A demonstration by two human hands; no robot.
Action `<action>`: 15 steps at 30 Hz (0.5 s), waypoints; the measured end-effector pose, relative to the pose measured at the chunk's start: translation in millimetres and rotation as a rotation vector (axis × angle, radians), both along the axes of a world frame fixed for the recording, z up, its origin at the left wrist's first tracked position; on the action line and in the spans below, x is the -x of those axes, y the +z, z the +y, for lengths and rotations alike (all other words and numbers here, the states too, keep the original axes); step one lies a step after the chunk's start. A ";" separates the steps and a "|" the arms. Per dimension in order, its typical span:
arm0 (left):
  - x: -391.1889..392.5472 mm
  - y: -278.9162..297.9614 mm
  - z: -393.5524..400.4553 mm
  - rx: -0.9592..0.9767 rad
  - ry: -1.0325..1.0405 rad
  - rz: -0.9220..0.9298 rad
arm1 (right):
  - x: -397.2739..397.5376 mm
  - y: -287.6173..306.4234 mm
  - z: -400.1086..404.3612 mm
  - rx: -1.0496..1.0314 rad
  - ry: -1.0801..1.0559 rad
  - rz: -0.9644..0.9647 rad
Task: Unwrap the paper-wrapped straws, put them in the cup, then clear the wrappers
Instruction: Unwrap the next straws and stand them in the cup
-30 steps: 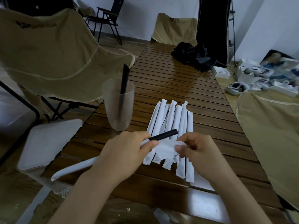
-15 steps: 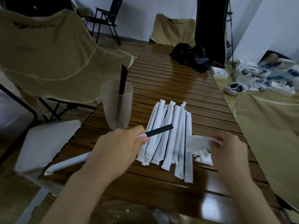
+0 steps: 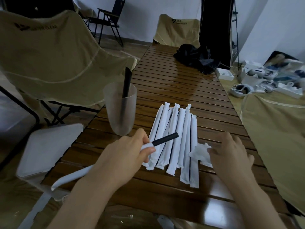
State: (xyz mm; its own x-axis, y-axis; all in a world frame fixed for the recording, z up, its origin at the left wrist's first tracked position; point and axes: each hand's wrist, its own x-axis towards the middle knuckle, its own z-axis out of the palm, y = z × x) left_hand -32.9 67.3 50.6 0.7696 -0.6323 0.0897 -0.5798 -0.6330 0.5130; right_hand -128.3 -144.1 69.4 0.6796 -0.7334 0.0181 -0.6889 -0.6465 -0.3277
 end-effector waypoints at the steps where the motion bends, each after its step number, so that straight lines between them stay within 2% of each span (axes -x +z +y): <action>1: -1.8 -2.4 -0.4 0.013 0.003 0.009 | 1.0 0.9 1.2 -0.006 0.015 0.006; 3: -5.0 -1.6 -0.7 0.032 -0.034 0.069 | 3.7 1.2 5.3 -0.009 0.085 -0.037; 6: -3.3 5.3 -2.4 -0.044 -0.112 0.157 | 6.5 3.0 21.1 -0.031 0.346 -0.245; 10: 6.3 9.5 -5.6 -0.061 -0.055 -0.061 | 0.1 1.9 47.5 0.167 0.704 -0.265; 15: 9.3 9.1 -9.7 -0.060 -0.080 -0.094 | -9.4 -11.4 46.0 0.224 0.805 -0.252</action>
